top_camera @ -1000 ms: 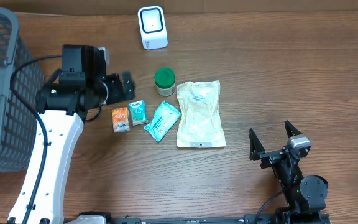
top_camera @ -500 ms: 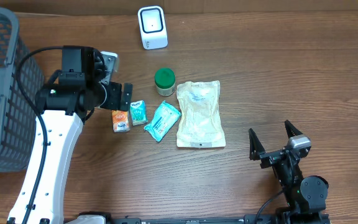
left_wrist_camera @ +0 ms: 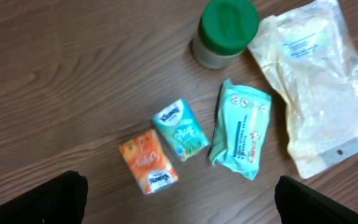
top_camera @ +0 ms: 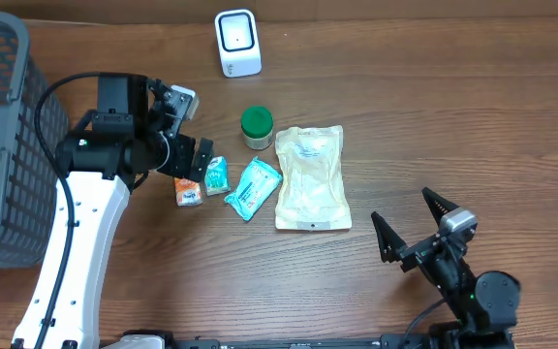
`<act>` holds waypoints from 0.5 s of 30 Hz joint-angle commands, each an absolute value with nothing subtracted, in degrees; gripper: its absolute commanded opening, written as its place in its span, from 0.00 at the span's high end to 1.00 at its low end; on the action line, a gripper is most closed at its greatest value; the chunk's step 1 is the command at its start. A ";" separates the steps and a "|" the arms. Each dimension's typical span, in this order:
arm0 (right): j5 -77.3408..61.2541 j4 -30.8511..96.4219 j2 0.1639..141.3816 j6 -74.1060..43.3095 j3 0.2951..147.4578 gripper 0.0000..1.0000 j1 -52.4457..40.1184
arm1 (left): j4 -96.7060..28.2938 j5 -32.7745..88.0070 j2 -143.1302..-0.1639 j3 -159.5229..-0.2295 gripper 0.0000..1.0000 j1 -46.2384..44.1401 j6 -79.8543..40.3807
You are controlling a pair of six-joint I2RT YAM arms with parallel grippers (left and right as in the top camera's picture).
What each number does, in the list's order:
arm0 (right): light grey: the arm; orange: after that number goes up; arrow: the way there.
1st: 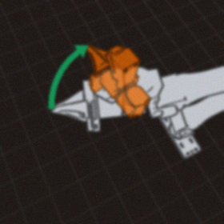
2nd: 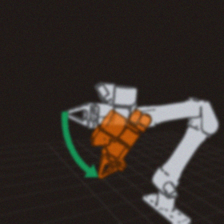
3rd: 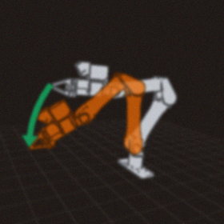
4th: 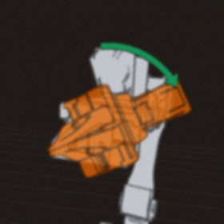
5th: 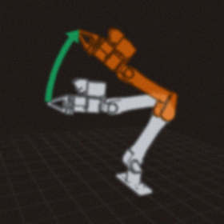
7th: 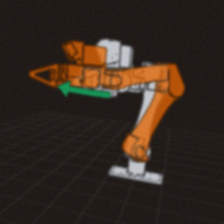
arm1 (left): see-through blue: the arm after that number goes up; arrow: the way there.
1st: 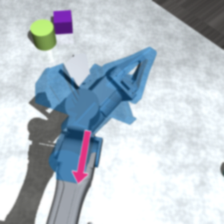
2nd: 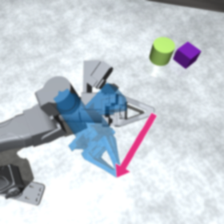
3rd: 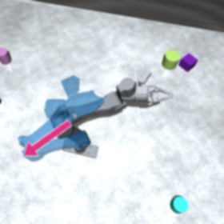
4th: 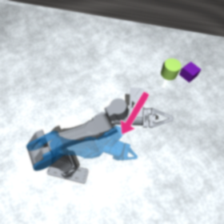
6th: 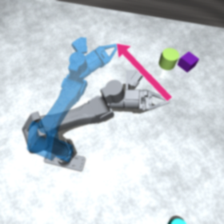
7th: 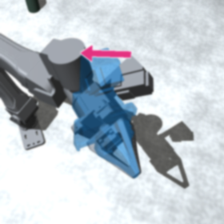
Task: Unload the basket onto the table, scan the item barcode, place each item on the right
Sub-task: 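Release the jar and pull the left gripper back left, then swing the right gripper over to the green-capped jar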
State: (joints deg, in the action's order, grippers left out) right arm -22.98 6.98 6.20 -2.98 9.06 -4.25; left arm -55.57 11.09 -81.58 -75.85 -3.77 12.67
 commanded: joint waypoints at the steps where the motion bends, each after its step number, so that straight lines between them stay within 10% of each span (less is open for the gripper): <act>1: -26.52 10.61 11.22 -3.64 19.00 0.00 -4.43 | -55.35 8.34 -81.30 -76.38 0.00 -3.95 14.20; 15: -31.88 49.71 50.26 2.00 64.20 0.00 -4.43 | -55.44 18.02 -81.21 -82.15 0.00 6.76 12.43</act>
State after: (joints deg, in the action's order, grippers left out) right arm -29.82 46.15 44.05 -0.32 56.45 -4.27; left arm -55.46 14.48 -81.58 -80.62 6.02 12.43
